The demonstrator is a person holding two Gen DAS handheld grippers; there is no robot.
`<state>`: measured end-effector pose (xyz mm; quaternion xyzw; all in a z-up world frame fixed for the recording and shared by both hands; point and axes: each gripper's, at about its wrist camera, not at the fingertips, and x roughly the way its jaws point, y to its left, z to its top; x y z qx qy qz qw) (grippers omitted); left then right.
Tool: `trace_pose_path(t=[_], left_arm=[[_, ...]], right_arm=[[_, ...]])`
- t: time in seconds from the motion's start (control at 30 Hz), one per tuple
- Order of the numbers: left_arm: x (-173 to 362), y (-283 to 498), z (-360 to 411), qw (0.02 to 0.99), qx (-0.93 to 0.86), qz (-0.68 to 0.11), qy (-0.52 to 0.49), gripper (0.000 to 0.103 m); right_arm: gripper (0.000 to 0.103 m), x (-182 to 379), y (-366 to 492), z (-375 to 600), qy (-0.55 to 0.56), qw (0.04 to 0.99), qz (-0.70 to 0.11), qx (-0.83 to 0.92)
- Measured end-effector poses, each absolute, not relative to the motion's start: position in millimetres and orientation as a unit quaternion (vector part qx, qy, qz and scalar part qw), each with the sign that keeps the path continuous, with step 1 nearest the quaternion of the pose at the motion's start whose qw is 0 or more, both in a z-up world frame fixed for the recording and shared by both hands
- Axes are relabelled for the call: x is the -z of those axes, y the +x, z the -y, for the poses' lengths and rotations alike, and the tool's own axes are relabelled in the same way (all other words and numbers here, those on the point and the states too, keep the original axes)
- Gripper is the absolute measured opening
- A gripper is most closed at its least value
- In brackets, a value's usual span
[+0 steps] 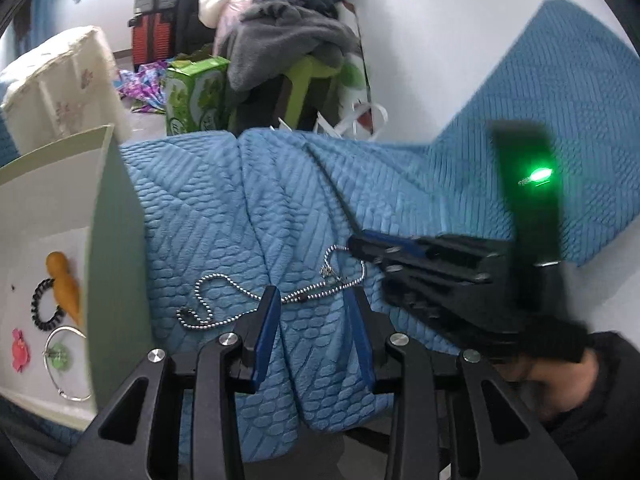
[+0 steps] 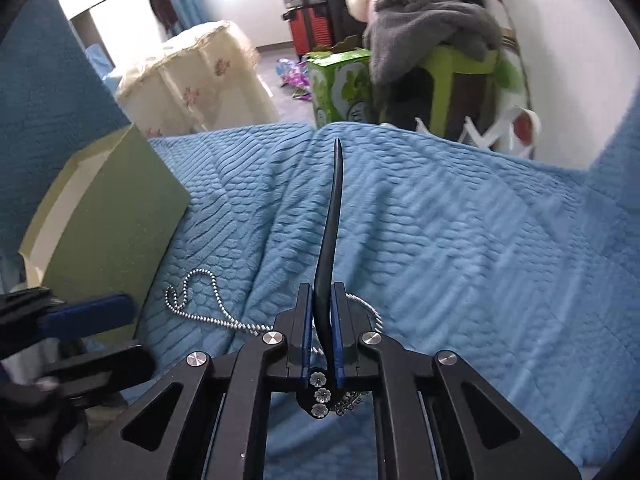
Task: Organize jewelry
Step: 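Grasp the black rhinestone hairpin with the right gripper while the left lowers to the bead chain, then grasp the silver bead chain with the left gripper and lift it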
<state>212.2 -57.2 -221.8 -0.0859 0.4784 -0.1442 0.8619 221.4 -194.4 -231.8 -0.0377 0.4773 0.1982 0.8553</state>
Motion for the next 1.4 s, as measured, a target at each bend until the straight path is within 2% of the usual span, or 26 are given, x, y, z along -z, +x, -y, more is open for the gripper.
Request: trace_pose_path(t=[0.37,0.63,0.7,0.9,1.03,1.1,1.4], left_arm=[[253.1,239.0,104.4,0.846,0.166,-0.507,0.016,0.034],[280.1,258.8,128.9,0.830,0.190,-0.524,0.022,0.034],[287.1,261.8,131.9,0.828,0.189,-0.527,0.030,0.027],[290.9,265.1,138.7,0.837,0.178,-0.512,0.075,0.025],[292.9,259.1,148.9,0.831,0.190,-0.514,0.095,0.005],[293.0,259.2,146.6,0.828,0.192,-0.521,0.080,0.000],[268.4,246.2,126.9,0.836,0.197,-0.512,0.013,0.000]], right_arm=[[0.007,215.6,202.6,247.3,0.045,0.864,-0.482,-0.142],[0.007,215.8,203.4,257.6,0.068,0.864,-0.480,-0.135],[0.007,216.6,203.5,259.0,0.073,0.863,-0.481,-0.136],[0.007,217.0,203.5,259.5,0.075,0.862,-0.482,-0.137],[0.007,216.8,204.1,259.0,0.074,0.862,-0.483,-0.134],[0.007,216.7,203.3,258.8,0.073,0.862,-0.484,-0.133],[0.007,210.9,197.9,255.6,0.066,0.866,-0.477,-0.133]])
